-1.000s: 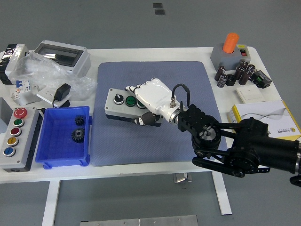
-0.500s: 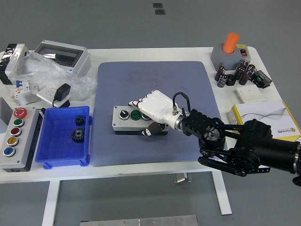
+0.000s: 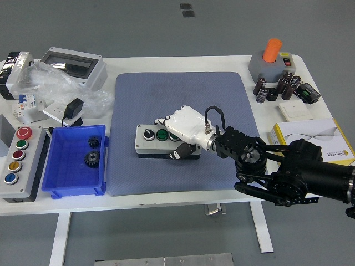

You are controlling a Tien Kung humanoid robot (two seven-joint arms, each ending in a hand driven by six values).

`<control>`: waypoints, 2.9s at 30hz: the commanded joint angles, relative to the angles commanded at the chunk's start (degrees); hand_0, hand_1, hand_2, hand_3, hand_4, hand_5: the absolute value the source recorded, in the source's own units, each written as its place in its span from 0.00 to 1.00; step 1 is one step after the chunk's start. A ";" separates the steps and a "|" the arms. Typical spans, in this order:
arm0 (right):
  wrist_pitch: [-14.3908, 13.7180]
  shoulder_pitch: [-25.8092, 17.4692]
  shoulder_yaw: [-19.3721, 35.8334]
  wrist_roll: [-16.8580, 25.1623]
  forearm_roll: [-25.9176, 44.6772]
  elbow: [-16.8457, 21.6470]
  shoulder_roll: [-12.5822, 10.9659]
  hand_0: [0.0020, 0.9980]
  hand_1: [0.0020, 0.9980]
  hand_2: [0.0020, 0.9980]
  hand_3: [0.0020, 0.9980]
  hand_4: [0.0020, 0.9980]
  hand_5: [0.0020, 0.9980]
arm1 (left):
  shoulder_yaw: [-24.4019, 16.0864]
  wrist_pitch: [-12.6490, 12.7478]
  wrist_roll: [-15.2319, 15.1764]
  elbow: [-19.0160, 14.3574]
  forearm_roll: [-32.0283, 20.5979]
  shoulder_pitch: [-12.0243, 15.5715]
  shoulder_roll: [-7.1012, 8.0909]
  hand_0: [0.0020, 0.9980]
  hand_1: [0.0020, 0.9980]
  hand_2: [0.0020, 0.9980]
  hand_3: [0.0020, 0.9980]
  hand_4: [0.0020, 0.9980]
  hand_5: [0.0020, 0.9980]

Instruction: Pick up the button,place it on the desk,press the button,press the button

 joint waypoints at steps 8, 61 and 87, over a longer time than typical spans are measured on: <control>1.44 0.02 0.62 -0.26 0.67 0.50 -0.20 0.54 0.60 0.62 0.63 0.65 0.19 | -0.33 -0.01 0.09 0.03 0.26 0.02 -0.03 0.64 0.64 0.59 0.57 0.46 0.00; 2.81 -3.14 2.90 -2.75 11.07 13.96 -9.73 0.73 0.74 0.94 1.00 1.00 0.69 | 0.29 -0.35 -0.47 0.13 -0.53 0.73 -0.37 0.64 0.63 0.58 0.56 0.44 0.00; 32.59 -4.20 17.84 -25.63 4.70 37.44 -21.60 0.68 0.60 0.52 1.00 0.74 0.33 | -0.20 -0.17 -0.18 0.12 -0.23 0.89 -0.44 0.64 0.63 0.59 0.56 0.43 0.00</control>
